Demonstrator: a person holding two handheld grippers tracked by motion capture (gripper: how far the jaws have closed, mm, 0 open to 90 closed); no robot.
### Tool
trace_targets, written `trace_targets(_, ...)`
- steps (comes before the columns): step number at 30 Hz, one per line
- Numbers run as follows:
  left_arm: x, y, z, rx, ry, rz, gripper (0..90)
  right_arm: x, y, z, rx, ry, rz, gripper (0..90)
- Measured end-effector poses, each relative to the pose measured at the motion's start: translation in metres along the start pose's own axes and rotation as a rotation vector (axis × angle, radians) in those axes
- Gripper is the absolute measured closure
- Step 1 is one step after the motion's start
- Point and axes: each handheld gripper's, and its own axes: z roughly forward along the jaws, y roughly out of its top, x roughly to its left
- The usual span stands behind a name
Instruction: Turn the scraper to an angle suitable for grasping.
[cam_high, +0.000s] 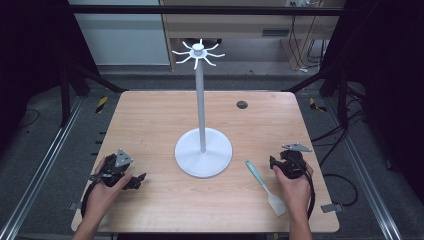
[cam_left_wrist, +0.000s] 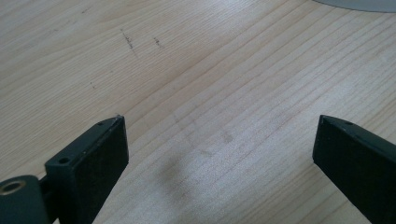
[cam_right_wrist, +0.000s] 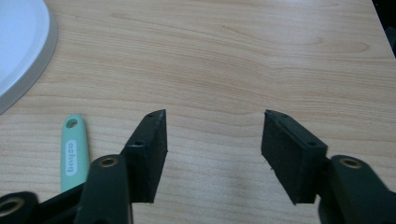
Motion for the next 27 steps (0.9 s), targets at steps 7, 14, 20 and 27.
trace_targets(7,-0.001,0.0,0.0,0.003,0.001,0.007,3.2,0.019,0.007,-0.003,-0.008,-0.017,-0.087,53.7)
trace_targets(14,0.0,0.0,0.0,0.005,0.003,0.008,3.3,0.038,0.012,-0.003,0.039,0.01,-0.16,73.0)
trace_targets(20,-0.001,0.001,0.0,0.008,0.002,0.01,3.4,0.045,0.012,-0.003,0.065,0.048,-0.187,84.8)
trace_targets(27,-0.001,0.0,0.001,0.01,0.001,0.01,3.4,0.057,0.009,0.008,0.158,0.098,-0.228,90.0)
